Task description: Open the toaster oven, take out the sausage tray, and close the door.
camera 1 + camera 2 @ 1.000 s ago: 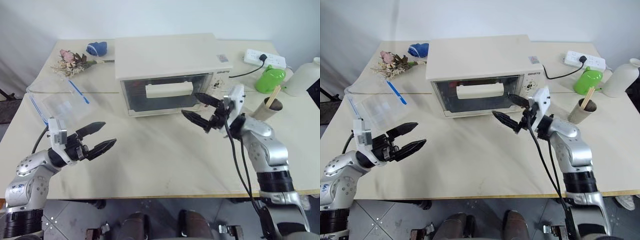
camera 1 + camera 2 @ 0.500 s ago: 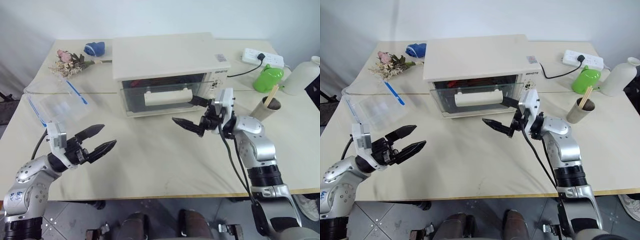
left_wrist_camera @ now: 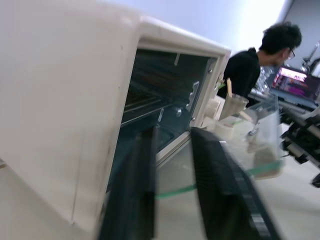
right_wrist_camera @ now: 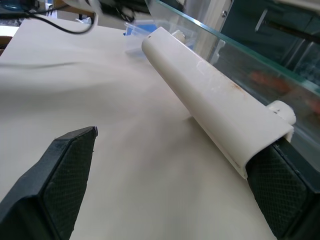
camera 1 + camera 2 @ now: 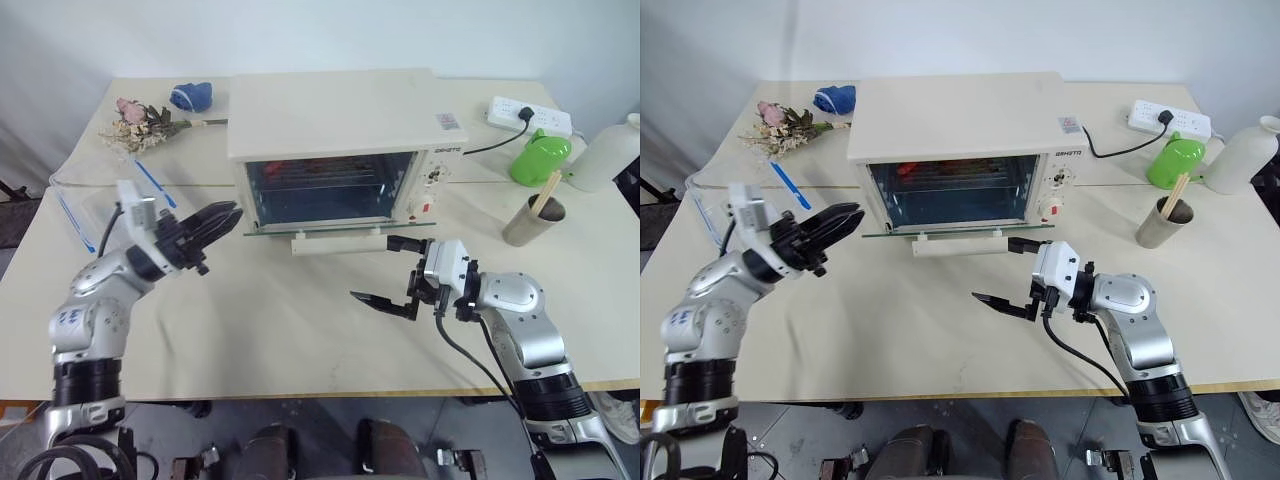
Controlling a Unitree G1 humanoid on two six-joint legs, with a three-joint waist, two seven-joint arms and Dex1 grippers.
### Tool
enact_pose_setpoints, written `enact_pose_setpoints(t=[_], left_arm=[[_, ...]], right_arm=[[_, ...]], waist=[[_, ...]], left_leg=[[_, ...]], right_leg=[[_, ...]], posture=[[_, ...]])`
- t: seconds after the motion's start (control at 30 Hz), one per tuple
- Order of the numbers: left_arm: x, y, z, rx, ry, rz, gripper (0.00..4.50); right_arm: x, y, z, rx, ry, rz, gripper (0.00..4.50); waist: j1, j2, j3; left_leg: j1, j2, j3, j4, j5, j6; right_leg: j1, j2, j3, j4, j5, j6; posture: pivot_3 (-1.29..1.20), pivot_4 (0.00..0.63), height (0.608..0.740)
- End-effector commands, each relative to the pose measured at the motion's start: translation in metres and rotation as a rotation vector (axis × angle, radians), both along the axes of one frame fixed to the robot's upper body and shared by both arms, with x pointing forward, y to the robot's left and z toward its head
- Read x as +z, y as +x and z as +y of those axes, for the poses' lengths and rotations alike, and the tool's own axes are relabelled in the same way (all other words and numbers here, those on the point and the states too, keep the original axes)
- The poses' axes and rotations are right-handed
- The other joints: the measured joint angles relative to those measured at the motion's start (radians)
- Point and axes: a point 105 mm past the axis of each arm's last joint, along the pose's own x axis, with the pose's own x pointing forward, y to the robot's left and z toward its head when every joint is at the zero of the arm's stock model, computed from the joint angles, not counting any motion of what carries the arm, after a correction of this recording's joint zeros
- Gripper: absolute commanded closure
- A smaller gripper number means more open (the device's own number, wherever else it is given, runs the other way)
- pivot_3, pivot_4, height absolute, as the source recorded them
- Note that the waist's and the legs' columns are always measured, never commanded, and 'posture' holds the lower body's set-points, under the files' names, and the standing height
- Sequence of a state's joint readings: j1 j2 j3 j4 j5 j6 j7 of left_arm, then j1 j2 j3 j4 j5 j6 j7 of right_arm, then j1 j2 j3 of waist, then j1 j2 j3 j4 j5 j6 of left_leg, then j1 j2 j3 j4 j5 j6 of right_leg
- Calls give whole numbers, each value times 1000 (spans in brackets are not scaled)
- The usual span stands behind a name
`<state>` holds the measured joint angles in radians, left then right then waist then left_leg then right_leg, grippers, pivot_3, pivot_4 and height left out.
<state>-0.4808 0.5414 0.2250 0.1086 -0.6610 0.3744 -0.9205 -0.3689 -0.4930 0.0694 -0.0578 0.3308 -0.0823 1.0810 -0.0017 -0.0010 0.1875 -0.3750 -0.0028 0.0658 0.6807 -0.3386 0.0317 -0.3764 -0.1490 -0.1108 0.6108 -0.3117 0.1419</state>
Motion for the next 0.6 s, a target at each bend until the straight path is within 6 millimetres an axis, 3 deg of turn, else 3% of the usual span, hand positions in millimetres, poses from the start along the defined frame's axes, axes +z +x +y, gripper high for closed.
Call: enact_pose_setpoints(t=[0.03, 0.23, 0.5, 0.6], left_arm=[[-3, 5, -19, -65, 49, -27, 4480], [-23, 5, -41, -140, 117, -7, 4480], [-51, -5, -36, -152, 239, 10, 4480], [-64, -10, -33, -137, 262, 22, 4480]], right_arm=[[14, -10, 4, 26, 6, -91, 0], [1, -12, -15, -75, -5, -65, 0], [-38, -33, -87, -390, -49, 53, 0], [-29, -34, -112, -521, -91, -10, 0]], waist=[[0, 0, 0], [4, 0, 0], [25, 0, 0], [22, 0, 0]], left_leg=[[0, 0, 0, 0, 0, 0], [0, 0, 0, 1, 0, 0], [0, 0, 2, 2, 0, 1], [1, 0, 3, 2, 1, 1]], right_leg=[[0, 0, 0, 0, 0, 0], [0, 0, -1, 0, 0, 0], [2, 0, 0, -2, 0, 1], [2, -1, 1, -2, 0, 1]], posture=[[0, 150, 740], [0, 150, 740], [0, 150, 740], [0, 150, 740]])
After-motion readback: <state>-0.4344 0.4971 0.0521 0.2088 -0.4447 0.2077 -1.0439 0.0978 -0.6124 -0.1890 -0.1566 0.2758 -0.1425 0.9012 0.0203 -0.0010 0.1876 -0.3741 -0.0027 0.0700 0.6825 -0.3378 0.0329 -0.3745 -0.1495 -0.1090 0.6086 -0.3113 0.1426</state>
